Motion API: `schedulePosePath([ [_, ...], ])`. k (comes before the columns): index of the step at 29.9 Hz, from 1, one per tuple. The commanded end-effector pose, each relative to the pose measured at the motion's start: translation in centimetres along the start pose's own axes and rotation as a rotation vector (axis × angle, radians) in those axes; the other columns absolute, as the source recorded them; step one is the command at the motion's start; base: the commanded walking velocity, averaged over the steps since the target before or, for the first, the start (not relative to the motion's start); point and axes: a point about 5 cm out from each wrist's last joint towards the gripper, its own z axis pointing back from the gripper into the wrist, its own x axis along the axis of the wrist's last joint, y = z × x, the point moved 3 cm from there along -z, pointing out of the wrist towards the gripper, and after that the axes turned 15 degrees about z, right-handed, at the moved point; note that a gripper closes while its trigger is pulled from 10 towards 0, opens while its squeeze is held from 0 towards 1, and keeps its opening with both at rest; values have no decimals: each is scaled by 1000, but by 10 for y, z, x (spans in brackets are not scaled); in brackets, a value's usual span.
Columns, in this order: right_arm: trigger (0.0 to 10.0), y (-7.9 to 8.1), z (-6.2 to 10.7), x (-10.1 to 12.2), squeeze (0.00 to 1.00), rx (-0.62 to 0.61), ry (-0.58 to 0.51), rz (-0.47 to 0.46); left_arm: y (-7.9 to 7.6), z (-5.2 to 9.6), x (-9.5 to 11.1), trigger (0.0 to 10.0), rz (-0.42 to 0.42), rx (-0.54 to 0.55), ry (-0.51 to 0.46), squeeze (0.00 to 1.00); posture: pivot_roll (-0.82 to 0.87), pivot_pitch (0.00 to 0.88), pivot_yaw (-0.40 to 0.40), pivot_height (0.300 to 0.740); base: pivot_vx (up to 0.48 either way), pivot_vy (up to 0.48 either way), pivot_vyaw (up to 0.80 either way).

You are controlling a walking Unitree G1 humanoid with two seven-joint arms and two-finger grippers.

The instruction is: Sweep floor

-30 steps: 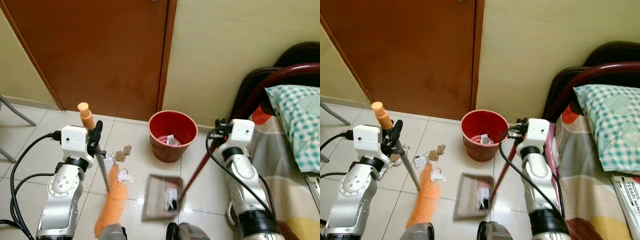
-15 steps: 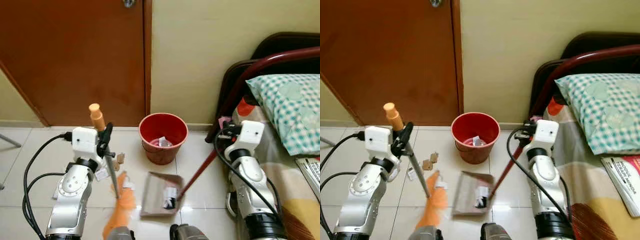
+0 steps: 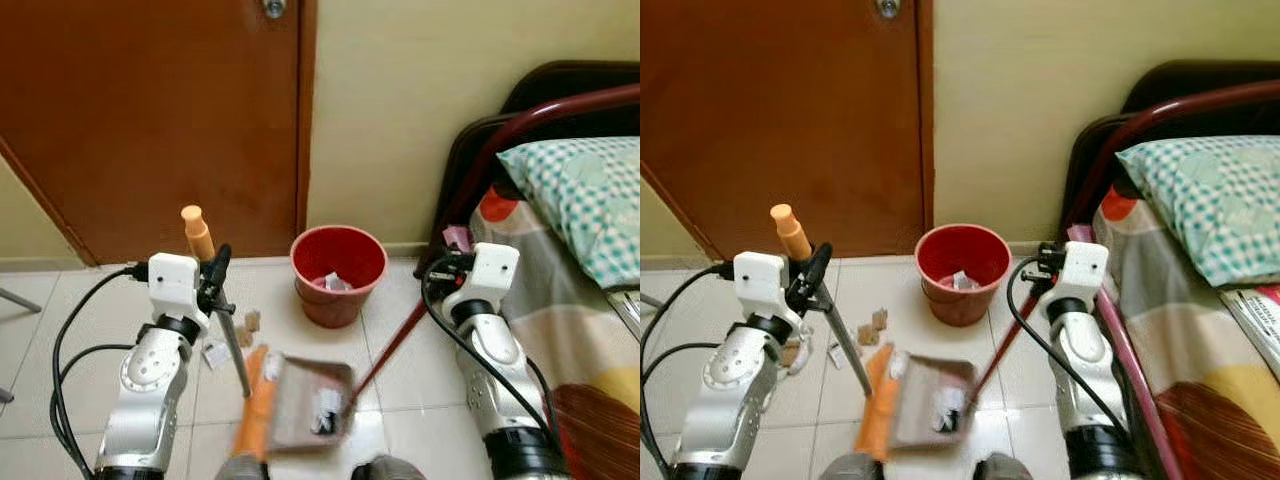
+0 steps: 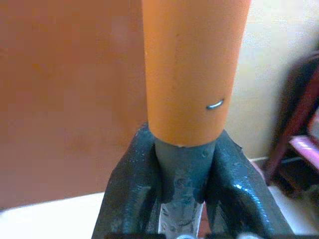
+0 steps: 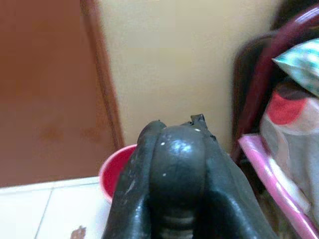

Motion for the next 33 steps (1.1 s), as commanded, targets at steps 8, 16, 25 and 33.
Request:
schedulePosePath([
  [8, 10000, -9, -5, 16, 0, -32, -60, -10, -1, -2, 7, 10000, -59, -5, -21, 0, 12, 54, -24, 740, 0, 0, 0],
  [16, 10000, -13, -12, 36, 0, -52, -109, -47, 2, -1, 2, 10000, -75, 28, -7, 0, 7, 60, -21, 740, 0, 0, 0],
  [25, 10000, 1, -28, 72, 0, -21, -184, -116, 17, -1, -1, 10000, -102, 122, 12, 0, 12, 67, -30, 740, 0, 0, 0],
  [33, 10000, 2, -44, 100, 0, -10, -230, -183, 10, -1, -7, 10000, -90, 122, 23, 0, 7, 69, -30, 740, 0, 0, 0],
])
